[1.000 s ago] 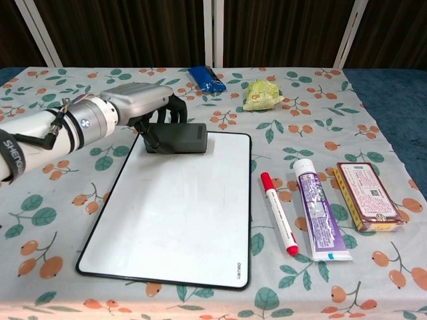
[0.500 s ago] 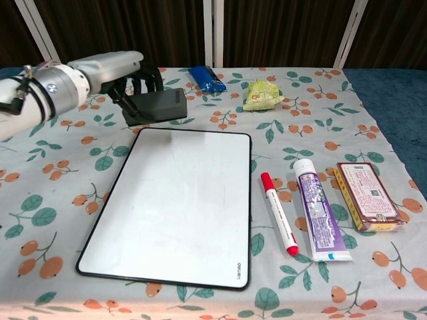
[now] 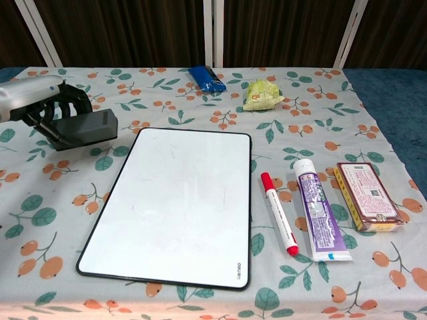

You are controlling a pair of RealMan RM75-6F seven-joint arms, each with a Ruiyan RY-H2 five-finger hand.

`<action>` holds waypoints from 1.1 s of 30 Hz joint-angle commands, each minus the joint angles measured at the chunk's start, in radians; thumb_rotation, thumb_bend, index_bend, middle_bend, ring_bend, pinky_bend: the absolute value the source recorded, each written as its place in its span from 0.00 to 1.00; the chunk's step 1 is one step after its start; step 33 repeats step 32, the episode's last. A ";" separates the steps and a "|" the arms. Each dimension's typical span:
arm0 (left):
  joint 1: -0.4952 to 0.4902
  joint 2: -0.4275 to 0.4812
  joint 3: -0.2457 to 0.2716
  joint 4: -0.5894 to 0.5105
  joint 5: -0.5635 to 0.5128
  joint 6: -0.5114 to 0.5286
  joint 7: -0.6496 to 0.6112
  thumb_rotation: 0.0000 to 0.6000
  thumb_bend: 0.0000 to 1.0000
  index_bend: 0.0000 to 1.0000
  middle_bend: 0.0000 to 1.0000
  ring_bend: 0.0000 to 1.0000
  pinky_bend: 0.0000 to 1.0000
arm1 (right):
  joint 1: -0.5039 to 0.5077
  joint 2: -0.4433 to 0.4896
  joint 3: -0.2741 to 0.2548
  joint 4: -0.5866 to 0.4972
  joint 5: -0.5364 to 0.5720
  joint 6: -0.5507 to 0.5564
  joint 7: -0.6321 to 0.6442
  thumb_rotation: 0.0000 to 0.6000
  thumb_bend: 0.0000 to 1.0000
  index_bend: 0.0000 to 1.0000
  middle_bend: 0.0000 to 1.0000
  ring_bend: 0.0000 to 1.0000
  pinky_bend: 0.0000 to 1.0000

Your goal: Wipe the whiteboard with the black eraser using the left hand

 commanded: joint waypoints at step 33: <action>0.478 0.314 0.190 -0.307 0.189 0.650 0.242 0.74 0.09 0.10 0.10 0.06 0.20 | -0.015 -0.004 0.000 0.040 0.002 0.018 -0.035 1.00 0.22 0.00 0.00 0.00 0.00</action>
